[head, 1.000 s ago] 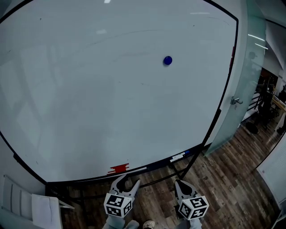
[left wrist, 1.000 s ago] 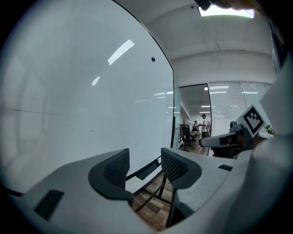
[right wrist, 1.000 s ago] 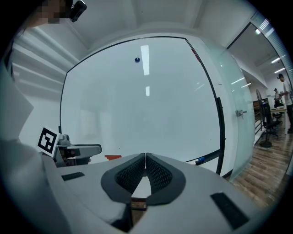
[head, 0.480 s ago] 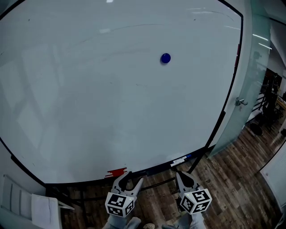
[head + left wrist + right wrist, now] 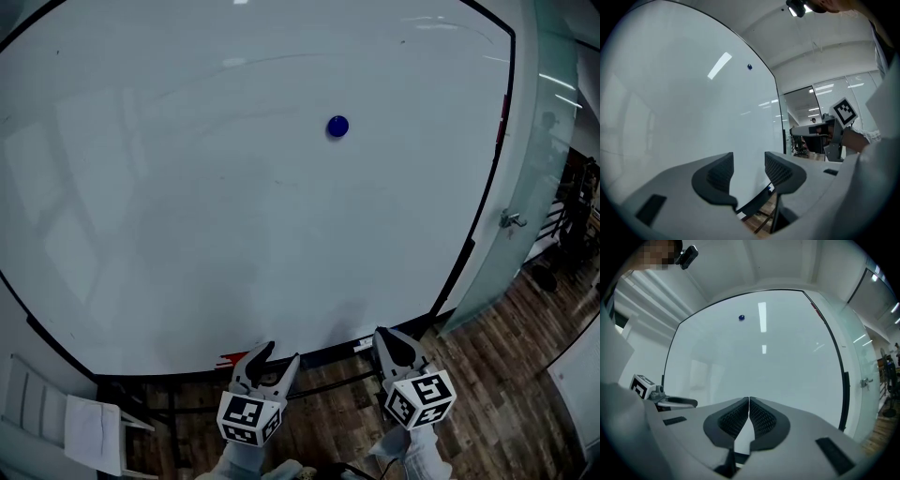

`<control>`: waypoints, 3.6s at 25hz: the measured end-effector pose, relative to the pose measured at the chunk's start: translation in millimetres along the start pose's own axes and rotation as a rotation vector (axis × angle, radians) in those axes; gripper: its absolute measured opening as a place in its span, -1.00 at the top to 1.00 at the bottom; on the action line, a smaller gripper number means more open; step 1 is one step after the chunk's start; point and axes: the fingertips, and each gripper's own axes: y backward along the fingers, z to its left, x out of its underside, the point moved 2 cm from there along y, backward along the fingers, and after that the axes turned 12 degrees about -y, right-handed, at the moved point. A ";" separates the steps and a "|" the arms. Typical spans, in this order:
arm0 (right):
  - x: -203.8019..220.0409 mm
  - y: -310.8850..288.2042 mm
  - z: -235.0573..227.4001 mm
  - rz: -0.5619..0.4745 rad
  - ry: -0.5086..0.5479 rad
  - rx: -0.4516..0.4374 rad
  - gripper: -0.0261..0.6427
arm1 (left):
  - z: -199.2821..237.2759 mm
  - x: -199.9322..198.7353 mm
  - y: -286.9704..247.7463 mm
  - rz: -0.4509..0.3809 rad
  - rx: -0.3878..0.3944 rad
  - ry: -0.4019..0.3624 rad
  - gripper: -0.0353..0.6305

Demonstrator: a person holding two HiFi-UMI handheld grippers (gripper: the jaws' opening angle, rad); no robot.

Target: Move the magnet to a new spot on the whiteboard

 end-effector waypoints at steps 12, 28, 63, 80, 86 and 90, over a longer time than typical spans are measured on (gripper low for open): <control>-104.5 -36.3 -5.8 -0.119 0.125 -0.147 0.84 | 25.2 -95.8 -25.9 -0.111 -0.102 -0.156 0.26; -216.1 -61.0 -12.2 -0.276 0.232 -0.241 0.84 | 37.9 -245.6 -78.7 -0.329 -0.195 -0.352 0.29; -270.1 -56.1 -30.4 -0.338 0.264 -0.236 0.84 | 54.6 -357.9 -131.2 -0.242 -0.514 -0.827 0.47; -261.8 -43.1 -34.4 -0.326 0.283 -0.194 0.84 | 47.5 -351.7 -121.3 -0.287 -0.477 -0.810 0.53; -250.9 -32.7 -34.9 -0.316 0.272 -0.175 0.84 | 36.8 -344.5 -97.6 -0.334 -0.455 -0.798 0.53; -244.2 -31.7 -30.6 -0.307 0.262 -0.181 0.84 | 38.4 -336.8 -92.1 -0.318 -0.443 -0.790 0.53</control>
